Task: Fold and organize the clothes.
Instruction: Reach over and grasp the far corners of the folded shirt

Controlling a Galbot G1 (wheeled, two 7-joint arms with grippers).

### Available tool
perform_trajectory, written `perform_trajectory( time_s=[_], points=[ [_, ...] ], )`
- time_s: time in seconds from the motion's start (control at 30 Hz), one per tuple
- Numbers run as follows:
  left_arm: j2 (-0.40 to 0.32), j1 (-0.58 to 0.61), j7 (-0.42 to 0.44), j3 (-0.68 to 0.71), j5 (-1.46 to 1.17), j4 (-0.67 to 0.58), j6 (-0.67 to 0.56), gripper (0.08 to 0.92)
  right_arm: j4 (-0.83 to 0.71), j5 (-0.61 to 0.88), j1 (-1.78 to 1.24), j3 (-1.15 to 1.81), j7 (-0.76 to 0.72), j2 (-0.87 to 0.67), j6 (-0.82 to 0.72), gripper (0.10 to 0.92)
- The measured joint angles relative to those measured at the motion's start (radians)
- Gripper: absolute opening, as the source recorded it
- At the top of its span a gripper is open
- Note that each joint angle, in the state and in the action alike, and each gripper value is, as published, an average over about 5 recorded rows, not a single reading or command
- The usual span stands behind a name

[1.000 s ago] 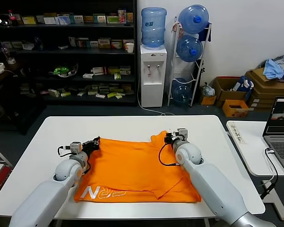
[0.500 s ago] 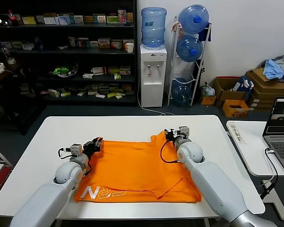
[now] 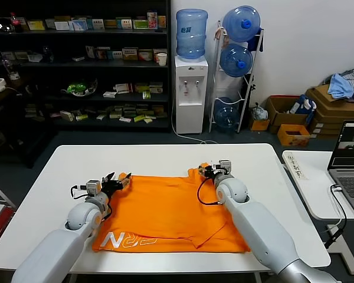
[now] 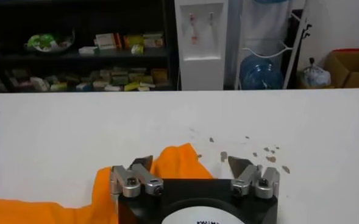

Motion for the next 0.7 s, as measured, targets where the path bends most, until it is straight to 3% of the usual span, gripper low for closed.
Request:
perform_trajectory(
  time_s=[0.17,0.27,0.7],
  points=[
    [-0.002,0.0,-0.006,0.009,0.005,0.003,0.009,0.82,-0.001,0.009,-0.001,-0.002,0.004,0.003,-0.01,0.61],
    [-0.002,-0.002,-0.01,0.015,0.006,0.006,0.017,0.775,-0.001,0.015,-0.002,-0.002,0.008,0.004,-0.014,0.524],
    [-0.011,0.0,-0.002,0.016,0.019,0.015,-0.003,0.403,0.025,0.004,-0.019,-0.002,-0.011,-0.009,0.032,0.159]
  ],
)
